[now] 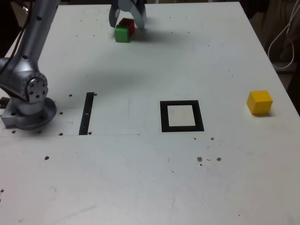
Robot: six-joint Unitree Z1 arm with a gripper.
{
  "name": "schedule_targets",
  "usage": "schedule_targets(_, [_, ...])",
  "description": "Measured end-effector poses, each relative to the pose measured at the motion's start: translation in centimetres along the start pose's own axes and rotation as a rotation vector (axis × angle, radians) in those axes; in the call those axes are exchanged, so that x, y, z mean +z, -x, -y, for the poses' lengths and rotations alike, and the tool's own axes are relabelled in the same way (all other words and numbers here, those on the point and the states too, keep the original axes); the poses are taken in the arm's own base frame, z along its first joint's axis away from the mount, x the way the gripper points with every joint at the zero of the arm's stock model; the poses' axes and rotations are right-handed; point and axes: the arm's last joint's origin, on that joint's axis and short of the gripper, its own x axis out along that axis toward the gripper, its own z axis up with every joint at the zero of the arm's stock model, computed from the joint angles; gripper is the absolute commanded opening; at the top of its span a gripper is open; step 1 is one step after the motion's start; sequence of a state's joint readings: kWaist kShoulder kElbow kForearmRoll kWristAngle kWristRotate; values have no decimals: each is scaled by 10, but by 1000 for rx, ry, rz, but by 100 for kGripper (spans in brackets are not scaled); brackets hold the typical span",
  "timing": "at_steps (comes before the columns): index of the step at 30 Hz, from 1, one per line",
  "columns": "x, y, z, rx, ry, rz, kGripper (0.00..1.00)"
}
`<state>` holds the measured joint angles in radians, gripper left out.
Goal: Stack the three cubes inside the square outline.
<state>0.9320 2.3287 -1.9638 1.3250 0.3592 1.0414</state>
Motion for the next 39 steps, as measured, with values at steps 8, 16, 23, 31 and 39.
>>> schedule_targets(8, [-1,-1,0,-19,7,27,69])
schedule_targets(16, [-3,1,-4,-6,20,41,58])
schedule_targets(23, [-8,3,-11,12,43,52,57])
schedule_targets(31, [-6,0,-14,9,44,49,51])
schedule_targets(39, [-6,0,-13,-1,36,58,41])
